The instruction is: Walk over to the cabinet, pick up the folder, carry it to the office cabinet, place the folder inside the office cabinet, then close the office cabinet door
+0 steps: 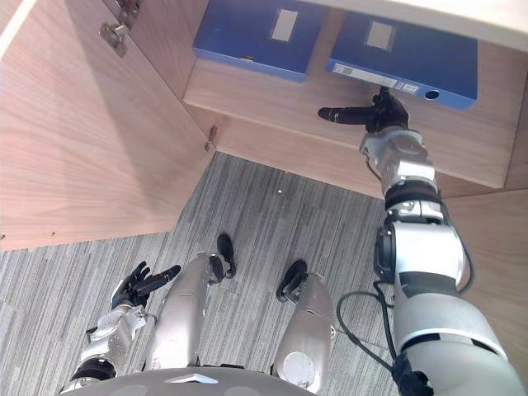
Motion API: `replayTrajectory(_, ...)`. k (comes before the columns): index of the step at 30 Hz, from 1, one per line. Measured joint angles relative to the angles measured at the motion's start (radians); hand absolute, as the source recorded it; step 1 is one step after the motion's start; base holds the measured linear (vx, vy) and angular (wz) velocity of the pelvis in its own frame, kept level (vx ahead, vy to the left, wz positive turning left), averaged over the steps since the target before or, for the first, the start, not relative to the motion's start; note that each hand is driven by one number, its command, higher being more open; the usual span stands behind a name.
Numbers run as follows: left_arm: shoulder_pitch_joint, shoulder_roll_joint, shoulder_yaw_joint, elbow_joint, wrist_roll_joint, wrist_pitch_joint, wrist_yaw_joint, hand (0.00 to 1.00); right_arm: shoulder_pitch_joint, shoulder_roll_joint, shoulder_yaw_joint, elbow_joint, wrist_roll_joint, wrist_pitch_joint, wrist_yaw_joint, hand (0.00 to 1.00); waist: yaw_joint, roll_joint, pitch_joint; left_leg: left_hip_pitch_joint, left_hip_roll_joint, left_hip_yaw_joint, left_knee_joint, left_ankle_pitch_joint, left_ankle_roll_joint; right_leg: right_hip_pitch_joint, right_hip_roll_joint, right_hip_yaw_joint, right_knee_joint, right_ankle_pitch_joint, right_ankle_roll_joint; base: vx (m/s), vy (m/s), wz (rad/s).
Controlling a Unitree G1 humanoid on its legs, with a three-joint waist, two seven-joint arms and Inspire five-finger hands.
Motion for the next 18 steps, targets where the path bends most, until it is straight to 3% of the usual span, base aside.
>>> replayTrajectory(7,0.027,0.004,0.000,-0.058,0.022,0.015,-0.043,1.00,0.168,0.004,-0.187,0.001,-0.033,0.008,0.046,1.00,0.025,-0.008,-0.070,0.137,-0.034,0.035,-0.248,0.101,-0.011,0.082,0.035,-0.011,-0.179,0.075,0.007,0.08,-0.015,-0.08)
replayTrajectory(15,0.054,-0.004,-0.023,-0.060,0.025,0.021,-0.047,1.00,0.262,0.056,-0.270,-0.071,-0.341,-0.012,0.060,1.00,0.027,0.000,-0.118,0.251,-0.067,0.023,-0.483,0.219,-0.033,0.127,0.048,-0.046,-0.239,0.089,0.008,0.03,-0.035,0.05)
replayTrajectory(18,0.059,-0.010,-0.043,-0.063,0.025,0.021,-0.048,1.00,0.266,0.078,-0.274,-0.072,-0.404,-0.013,0.040,1.00,0.033,0.000,-0.122,0.271,-0.070,0.018,-0.508,0.231,-0.037,0.139,0.048,-0.056,-0.238,0.089,0.008,0.01,-0.038,0.06)
